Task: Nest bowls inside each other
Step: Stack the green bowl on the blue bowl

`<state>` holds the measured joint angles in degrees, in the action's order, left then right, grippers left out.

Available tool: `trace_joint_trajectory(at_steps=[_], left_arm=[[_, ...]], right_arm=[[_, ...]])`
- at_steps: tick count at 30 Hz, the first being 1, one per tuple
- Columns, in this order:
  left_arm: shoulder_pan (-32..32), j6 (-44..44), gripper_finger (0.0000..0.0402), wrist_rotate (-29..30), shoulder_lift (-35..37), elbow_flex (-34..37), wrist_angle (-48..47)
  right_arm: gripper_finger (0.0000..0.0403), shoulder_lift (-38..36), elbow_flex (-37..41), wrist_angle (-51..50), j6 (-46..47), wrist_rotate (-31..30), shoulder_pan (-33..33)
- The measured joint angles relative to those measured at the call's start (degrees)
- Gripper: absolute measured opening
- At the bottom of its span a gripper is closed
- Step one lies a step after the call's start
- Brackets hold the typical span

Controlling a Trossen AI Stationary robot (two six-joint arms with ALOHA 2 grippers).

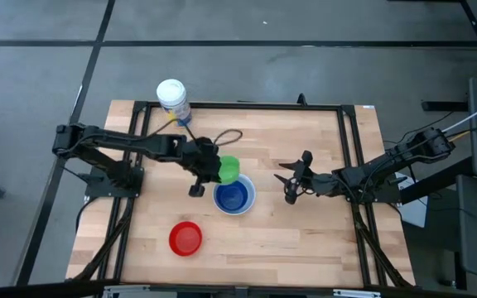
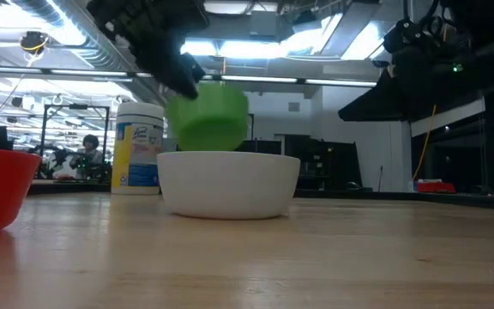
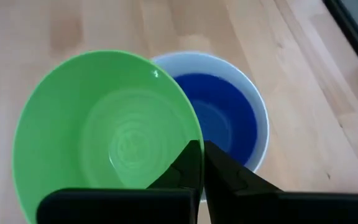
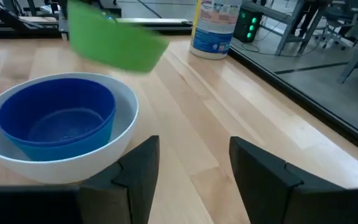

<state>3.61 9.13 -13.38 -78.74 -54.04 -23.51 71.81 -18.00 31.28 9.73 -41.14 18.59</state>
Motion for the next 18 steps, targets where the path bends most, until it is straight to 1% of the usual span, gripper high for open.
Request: trace_joint_trajectory(at_steps=[3,6,9,12,15,18], left_arm=[[-1.5,-0.5,0.0002,0.2,-3.2,0.0,0.7],[-3.1,-0.2,0.0002,0.2,-6.1,0.0,3.8],[-4.5,-0.3,0.0002,-0.8,-7.8,0.0,6.3],[-5.5,-0.9,0.0002,-1.3,-8.4,0.0,5.9],[-6.8,-1.0,0.0002,1.5,-8.4,-0.1,5.7],[-7.9,0.5,0.0002,4.3,-8.4,-2.1,2.8]], right_arm=[[0.0199,0.0,0.0,0.0,-0.6,0.0,0.0],[0.0202,0.0,0.0,0.0,-0.6,0.0,0.0],[0.0204,0.0,0.0,0.0,-0.6,0.1,0.0],[0.0200,-0.3,0.0,-0.4,-0.6,0.5,0.0],[0.0193,-2.1,0.0,-0.8,-1.2,0.5,0.0],[0.0188,-4.3,0.1,-2.4,-1.4,0.5,0.0]])
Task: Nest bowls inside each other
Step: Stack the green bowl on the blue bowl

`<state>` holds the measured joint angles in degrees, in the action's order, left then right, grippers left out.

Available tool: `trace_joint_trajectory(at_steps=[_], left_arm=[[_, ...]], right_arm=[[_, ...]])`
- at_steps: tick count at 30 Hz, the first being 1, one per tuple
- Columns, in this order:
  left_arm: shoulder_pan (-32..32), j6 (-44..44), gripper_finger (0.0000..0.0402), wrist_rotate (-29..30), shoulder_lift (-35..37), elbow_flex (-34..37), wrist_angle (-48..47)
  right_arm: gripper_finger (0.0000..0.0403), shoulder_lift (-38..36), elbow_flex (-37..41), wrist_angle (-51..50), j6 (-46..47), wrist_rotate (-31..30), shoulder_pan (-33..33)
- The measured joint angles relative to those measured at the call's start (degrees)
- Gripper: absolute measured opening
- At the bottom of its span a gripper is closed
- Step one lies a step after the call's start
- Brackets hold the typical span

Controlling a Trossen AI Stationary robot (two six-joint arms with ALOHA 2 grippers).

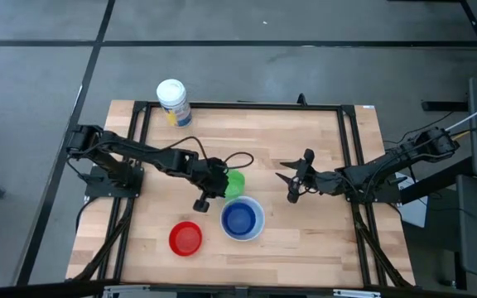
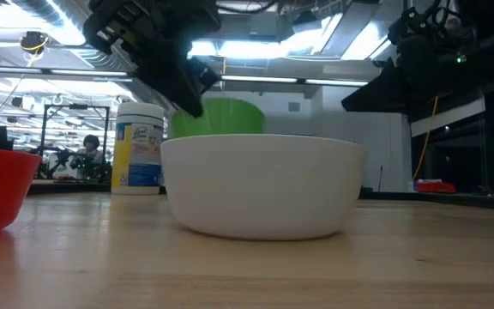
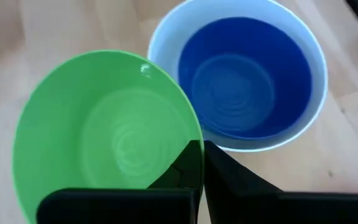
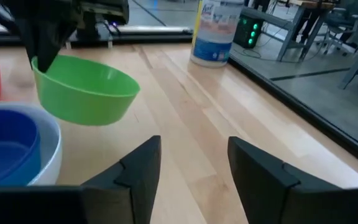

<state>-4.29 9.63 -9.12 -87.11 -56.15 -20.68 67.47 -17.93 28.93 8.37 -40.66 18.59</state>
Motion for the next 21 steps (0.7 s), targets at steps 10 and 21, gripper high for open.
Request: trace_joint_trajectory(at_steps=[10,21], left_arm=[[-2.3,4.4,0.0002,0.3,0.4,-5.7,-3.1],[-8.6,4.5,0.0001,-2.3,0.4,-7.1,-1.5]], right_arm=[[0.0186,-6.0,0.0,-7.3,1.4,1.6,0.0],[0.0192,-10.1,4.6,-4.9,3.1,1.2,0.0]])
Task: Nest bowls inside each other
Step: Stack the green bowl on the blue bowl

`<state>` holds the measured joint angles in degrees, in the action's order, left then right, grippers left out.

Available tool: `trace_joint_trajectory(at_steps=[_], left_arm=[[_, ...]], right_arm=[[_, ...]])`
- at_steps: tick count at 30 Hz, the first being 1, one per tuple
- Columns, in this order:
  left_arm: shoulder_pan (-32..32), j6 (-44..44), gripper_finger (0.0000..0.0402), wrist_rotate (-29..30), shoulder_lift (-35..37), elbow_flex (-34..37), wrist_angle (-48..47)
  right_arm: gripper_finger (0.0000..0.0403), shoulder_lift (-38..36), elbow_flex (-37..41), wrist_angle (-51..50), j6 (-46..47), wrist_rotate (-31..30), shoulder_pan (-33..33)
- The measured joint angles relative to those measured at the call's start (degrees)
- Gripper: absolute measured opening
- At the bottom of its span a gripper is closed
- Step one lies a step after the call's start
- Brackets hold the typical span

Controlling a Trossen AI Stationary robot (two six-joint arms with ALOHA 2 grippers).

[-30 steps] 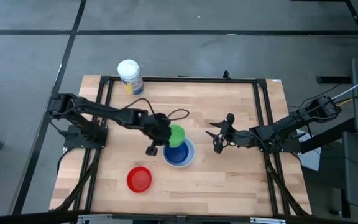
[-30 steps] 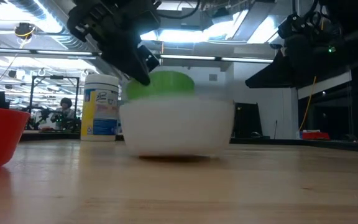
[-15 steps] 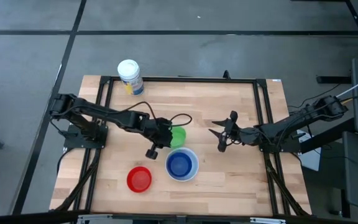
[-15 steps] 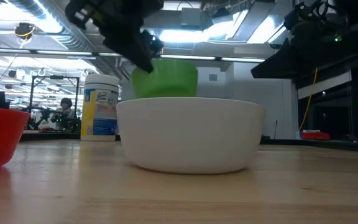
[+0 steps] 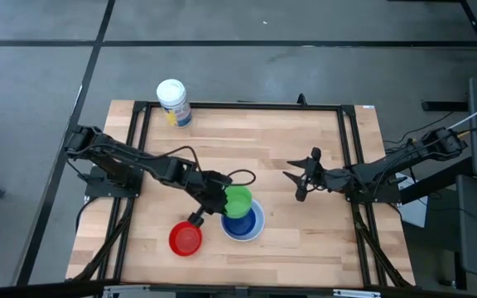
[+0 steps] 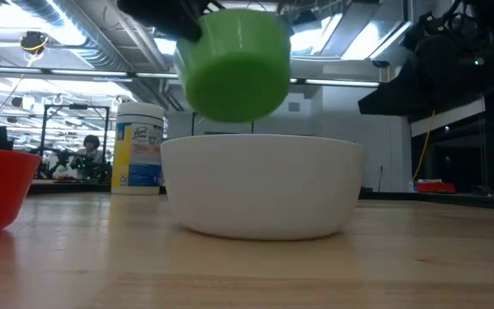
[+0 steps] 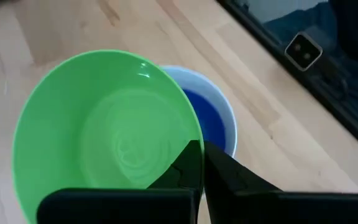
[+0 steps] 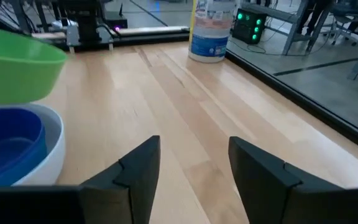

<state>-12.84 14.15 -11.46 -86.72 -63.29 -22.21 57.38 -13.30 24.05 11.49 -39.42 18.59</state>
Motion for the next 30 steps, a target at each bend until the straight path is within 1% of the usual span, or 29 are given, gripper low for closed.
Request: trace_joint_trajectory(at_steps=[4,7,8,11,15,19,23,30], left_arm=[[-0.2,0.0,0.0001,-0.7,-1.2,0.0,2.1],[-0.6,0.3,0.0001,-2.4,-3.3,0.0,3.6],[-0.8,0.4,0.0001,-3.5,-4.1,0.0,3.4],[-1.8,0.6,0.0001,-4.1,-6.5,0.0,4.6],[-2.6,0.5,0.0001,-5.9,-8.1,0.0,6.7],[-2.9,0.7,0.0001,-6.0,-8.3,0.0,7.7],[-2.7,1.3,0.0001,-5.8,-8.4,0.0,7.7],[-2.3,1.6,0.0001,-6.6,-10.7,0.0,8.2]], right_arm=[[0.0183,0.4,0.0,1.5,-1.2,0.7,0.3],[0.0181,0.8,0.0,2.1,-1.5,0.8,0.3],[0.0181,0.8,0.0,2.7,-1.5,0.9,0.3],[0.0185,0.8,0.0,2.8,-1.9,0.9,0.4],[0.0192,0.8,0.0,3.0,-2.1,1.3,0.4],[0.0193,0.8,0.0,3.0,-2.0,1.4,0.8],[0.0186,0.8,0.0,3.1,-2.0,1.5,1.3],[0.0177,0.8,0.0,3.4,-1.9,1.5,1.6]])
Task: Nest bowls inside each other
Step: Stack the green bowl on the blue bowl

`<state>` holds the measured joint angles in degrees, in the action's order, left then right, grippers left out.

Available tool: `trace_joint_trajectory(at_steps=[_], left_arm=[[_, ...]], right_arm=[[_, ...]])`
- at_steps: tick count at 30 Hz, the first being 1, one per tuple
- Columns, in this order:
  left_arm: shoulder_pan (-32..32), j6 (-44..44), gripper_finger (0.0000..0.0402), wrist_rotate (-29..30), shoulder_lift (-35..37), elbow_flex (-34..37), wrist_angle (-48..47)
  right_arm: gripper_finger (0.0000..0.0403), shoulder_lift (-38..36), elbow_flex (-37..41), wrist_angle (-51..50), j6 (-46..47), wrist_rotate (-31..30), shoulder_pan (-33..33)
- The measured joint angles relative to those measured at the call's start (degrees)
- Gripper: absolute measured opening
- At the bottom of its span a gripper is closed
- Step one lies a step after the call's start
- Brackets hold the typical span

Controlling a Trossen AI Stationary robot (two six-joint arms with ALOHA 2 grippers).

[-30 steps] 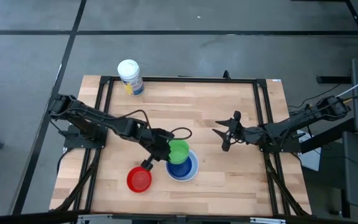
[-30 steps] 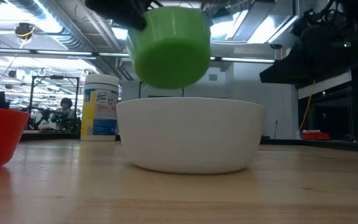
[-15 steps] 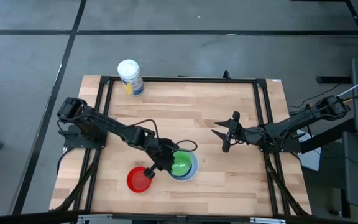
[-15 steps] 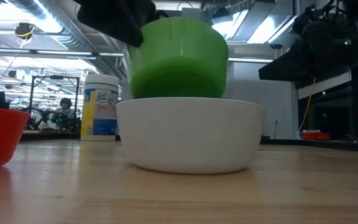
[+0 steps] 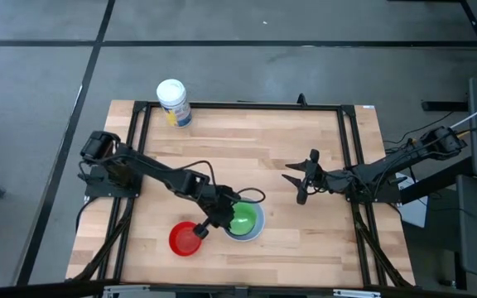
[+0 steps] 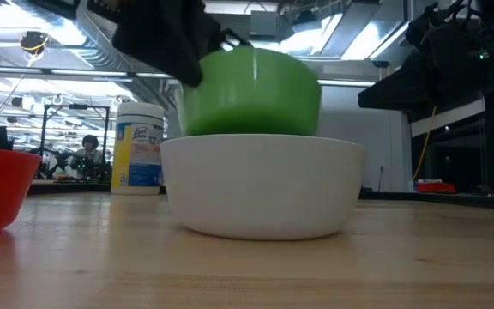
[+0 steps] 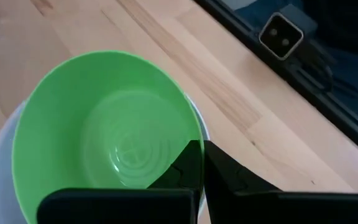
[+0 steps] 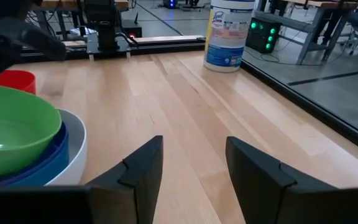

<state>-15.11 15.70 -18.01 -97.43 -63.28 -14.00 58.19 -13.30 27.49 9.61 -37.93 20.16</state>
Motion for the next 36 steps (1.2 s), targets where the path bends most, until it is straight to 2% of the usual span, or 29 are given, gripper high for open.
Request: trace_joint_trajectory(at_steps=[14,21,27,36], left_arm=[[3.7,1.1,0.0004,-0.3,-0.5,0.0,-1.9],[5.3,1.6,0.0012,-0.2,-0.5,0.0,-3.2],[7.2,3.0,0.0044,-0.1,-0.5,0.0,-3.8],[8.2,3.6,0.0120,-0.6,0.6,0.0,-4.2]], right_arm=[[0.0196,0.0,0.0,0.2,0.0,0.9,0.0],[0.0189,0.0,0.0,0.2,0.0,0.9,0.0],[0.0185,0.0,0.0,0.1,0.0,1.3,0.0],[0.0205,0.0,0.0,-0.3,0.0,1.3,0.0]])
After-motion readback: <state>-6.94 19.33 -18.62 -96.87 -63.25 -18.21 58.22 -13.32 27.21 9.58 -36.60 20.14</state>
